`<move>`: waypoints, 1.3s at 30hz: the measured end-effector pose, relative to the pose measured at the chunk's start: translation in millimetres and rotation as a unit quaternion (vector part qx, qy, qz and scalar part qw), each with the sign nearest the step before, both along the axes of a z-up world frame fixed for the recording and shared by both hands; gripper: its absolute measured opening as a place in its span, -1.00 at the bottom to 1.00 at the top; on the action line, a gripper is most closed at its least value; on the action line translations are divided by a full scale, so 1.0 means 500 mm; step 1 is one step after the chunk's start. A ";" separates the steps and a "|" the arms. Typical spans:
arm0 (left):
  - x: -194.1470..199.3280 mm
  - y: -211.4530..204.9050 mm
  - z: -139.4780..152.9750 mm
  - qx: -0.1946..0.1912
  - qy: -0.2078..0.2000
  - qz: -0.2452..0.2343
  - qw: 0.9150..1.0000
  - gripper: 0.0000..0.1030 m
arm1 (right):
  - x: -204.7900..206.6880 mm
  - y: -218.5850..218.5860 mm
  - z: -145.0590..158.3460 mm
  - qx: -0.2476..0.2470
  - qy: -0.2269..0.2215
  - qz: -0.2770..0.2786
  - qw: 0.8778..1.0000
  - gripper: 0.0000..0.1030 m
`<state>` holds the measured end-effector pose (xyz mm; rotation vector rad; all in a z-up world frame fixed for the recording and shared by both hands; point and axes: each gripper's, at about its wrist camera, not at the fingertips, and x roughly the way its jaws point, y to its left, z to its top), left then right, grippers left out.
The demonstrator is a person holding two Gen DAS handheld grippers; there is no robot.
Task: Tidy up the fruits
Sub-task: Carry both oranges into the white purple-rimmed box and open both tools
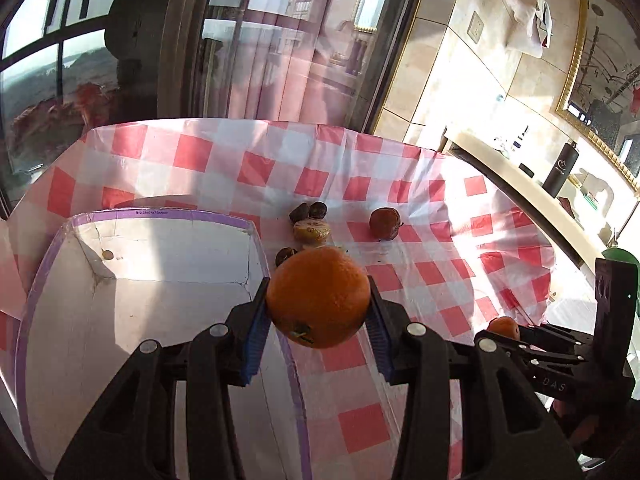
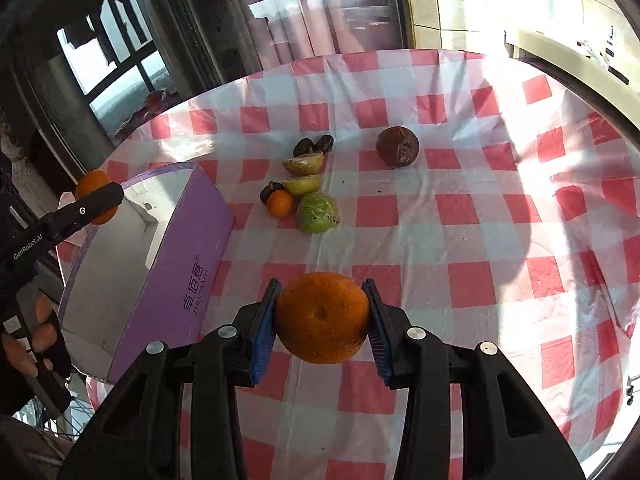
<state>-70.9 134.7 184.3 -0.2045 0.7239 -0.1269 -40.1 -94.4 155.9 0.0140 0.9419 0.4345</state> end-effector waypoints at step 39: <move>-0.164 0.270 -0.242 0.086 0.303 0.046 0.948 -0.08 | -0.175 0.467 -0.173 -0.318 0.018 0.302 0.898 0.29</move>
